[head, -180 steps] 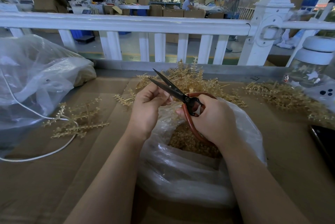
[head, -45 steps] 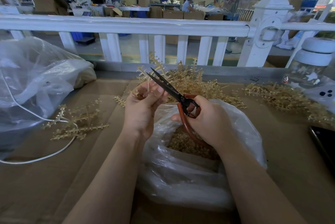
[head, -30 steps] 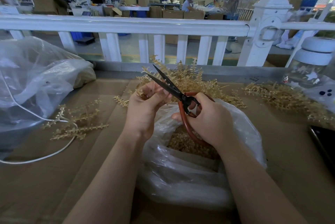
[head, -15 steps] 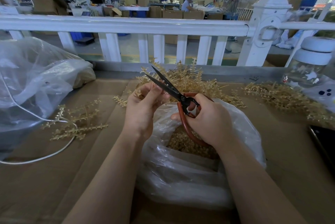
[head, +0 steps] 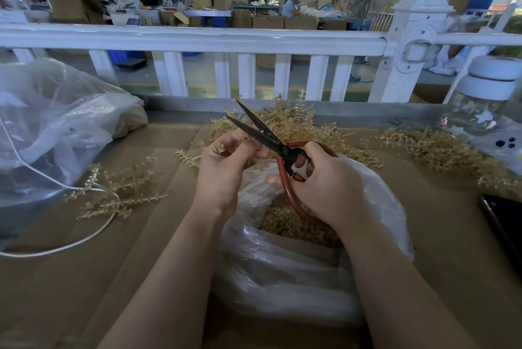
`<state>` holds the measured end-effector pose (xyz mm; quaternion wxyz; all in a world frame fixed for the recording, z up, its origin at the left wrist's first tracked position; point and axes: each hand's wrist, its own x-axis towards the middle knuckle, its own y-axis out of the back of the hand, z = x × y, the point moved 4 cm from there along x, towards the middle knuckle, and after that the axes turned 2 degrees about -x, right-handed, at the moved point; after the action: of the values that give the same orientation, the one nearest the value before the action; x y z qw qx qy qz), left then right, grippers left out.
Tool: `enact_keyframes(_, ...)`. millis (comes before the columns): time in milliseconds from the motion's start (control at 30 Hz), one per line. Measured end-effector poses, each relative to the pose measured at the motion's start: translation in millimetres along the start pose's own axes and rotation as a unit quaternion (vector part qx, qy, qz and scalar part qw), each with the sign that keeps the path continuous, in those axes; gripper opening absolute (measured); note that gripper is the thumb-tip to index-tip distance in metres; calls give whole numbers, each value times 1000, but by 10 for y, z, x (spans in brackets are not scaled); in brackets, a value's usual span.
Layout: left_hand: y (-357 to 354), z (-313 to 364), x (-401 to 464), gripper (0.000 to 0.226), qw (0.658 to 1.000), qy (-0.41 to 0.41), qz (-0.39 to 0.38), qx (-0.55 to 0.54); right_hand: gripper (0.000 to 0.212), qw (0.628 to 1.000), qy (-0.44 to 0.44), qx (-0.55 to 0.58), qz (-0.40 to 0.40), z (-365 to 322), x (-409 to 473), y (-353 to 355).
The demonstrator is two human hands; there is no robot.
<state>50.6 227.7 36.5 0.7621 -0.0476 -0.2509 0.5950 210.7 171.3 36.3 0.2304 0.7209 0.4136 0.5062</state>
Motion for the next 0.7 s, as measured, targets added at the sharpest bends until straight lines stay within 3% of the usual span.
enact_keyframes(700,35,-36,18,8,999,25,4,-25,74,999,18,19,31,20,-3,-12)
